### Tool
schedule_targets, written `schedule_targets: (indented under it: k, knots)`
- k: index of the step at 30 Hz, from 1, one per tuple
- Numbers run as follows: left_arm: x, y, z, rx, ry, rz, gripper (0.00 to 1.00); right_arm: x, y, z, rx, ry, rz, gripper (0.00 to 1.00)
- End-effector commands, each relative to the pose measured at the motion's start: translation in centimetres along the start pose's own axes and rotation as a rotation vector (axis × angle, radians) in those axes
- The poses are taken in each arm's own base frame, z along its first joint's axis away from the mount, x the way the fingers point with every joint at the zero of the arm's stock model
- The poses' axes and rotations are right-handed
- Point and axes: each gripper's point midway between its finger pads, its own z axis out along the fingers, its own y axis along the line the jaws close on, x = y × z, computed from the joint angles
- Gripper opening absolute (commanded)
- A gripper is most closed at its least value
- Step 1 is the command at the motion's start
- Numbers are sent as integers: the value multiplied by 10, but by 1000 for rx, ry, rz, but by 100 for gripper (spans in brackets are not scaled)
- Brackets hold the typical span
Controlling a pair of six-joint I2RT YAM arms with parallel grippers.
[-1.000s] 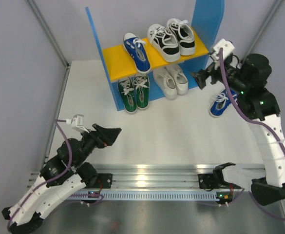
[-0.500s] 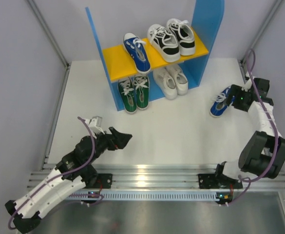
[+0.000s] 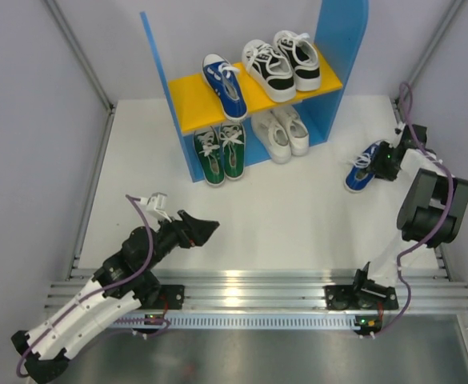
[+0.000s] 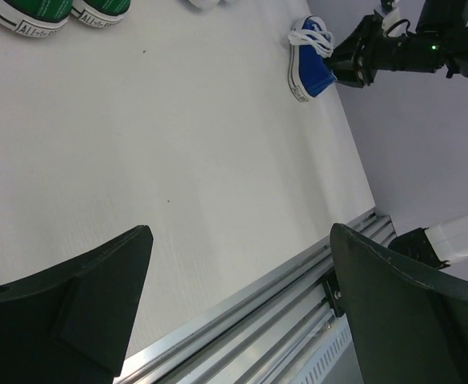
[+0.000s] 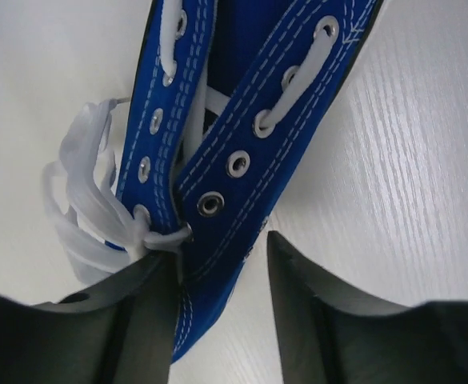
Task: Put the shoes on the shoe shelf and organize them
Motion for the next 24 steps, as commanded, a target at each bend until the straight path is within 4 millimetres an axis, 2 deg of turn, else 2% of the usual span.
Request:
schedule_targets:
  k: [1, 2, 3, 5, 6, 7, 8, 9, 11, 12, 13, 14, 15, 16, 17, 18, 19, 20, 21, 23, 24]
  knots:
    - [-3, -19, 5, 94, -12, 2, 98, -39, 14, -5, -31, -114, -7, 41]
    - [-1, -19, 6, 101, -2, 6, 98, -40, 15, -4, -38, -122, -8, 34]
    - [3, -20, 9, 107, 11, 17, 98, -40, 16, -4, -44, -124, -4, 16]
    - [3, -30, 13, 158, 18, 27, 98, -36, 21, -5, -73, -120, -3, 0]
    - [4, -33, 16, 172, 25, 38, 98, -36, 22, -8, -84, -125, 3, 0]
    - [16, -33, 21, 176, 83, 44, 98, -41, 26, -19, -102, -154, 13, 0]
    - [10, -45, 24, 225, 66, 50, 98, -34, 30, -23, -130, -153, 19, 0]
    - [14, -46, 32, 209, 98, 51, 98, -40, 35, -40, -151, -192, 28, 0]
    - [12, -61, 41, 249, 110, 54, 98, -34, 43, -55, -193, -199, 37, 0]
    - [13, -65, 52, 238, 130, 55, 98, -36, 50, -72, -217, -222, 41, 0]
    - [13, -71, 58, 247, 133, 56, 98, -31, 57, -79, -250, -213, 44, 0]
    - [9, -88, 63, 288, 115, 60, 98, -30, 62, -87, -272, -215, 50, 0]
    - [19, -86, 77, 263, 144, 64, 98, -27, 68, -100, -294, -218, 52, 0]
    - [12, -105, 84, 293, 129, 64, 98, -24, 75, -107, -330, -206, 56, 0]
    - [11, -112, 92, 293, 119, 61, 98, -22, 79, -114, -347, -198, 61, 0]
    - [27, -118, 105, 289, 153, 59, 98, -21, 84, -123, -367, -200, 66, 0]
    - [21, -138, 111, 326, 135, 48, 98, -14, 90, -129, -401, -166, 75, 0]
    - [27, -149, 116, 342, 147, 22, 98, -11, 94, -134, -421, -155, 77, 0]
    - [28, -151, 132, 327, 113, -9, 98, -9, 99, -140, -440, -147, 86, 0]
    - [27, -171, 142, 365, 90, -80, 98, 4, 107, -149, -489, -85, 106, 0]
    - [34, -167, 156, 343, 84, -102, 98, 6, 112, -154, -511, -75, 110, 0]
